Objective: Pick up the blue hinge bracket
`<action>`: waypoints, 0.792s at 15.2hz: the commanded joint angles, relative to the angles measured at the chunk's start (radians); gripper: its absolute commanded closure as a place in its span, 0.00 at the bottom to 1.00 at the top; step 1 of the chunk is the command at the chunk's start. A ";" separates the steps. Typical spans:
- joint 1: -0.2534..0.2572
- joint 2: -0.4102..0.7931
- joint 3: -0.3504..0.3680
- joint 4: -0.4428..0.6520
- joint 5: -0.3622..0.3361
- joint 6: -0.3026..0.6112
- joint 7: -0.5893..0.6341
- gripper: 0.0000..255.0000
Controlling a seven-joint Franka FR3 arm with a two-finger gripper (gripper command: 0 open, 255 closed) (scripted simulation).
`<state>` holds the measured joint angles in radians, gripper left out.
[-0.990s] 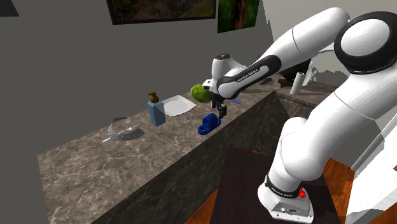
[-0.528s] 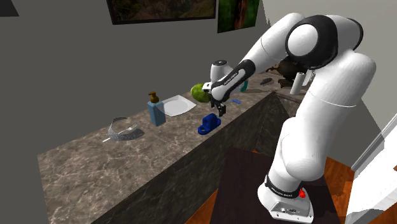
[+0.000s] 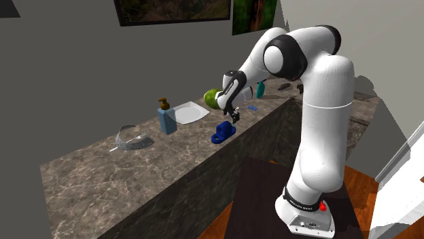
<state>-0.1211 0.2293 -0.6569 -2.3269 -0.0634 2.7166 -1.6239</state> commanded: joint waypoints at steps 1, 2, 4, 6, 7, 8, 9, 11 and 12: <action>-0.015 0.031 0.018 0.002 0.029 0.027 -0.020 0.00; -0.022 0.044 0.027 0.001 0.041 0.039 -0.027 0.00; -0.037 0.070 0.045 0.000 0.065 0.064 -0.040 0.00; -0.050 0.090 0.061 0.000 0.082 0.083 -0.050 0.00; -0.050 0.090 0.061 0.000 0.082 0.083 -0.050 0.00; -0.050 0.090 0.061 0.001 0.082 0.082 -0.050 1.00; -0.049 0.089 0.060 -0.001 0.081 0.082 -0.049 1.00; -0.051 0.090 0.061 0.000 0.082 0.082 -0.050 1.00; -0.050 0.089 0.060 -0.001 0.081 0.082 -0.050 1.00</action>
<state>-0.1711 0.3159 -0.5976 -2.3270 0.0177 2.7980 -1.6738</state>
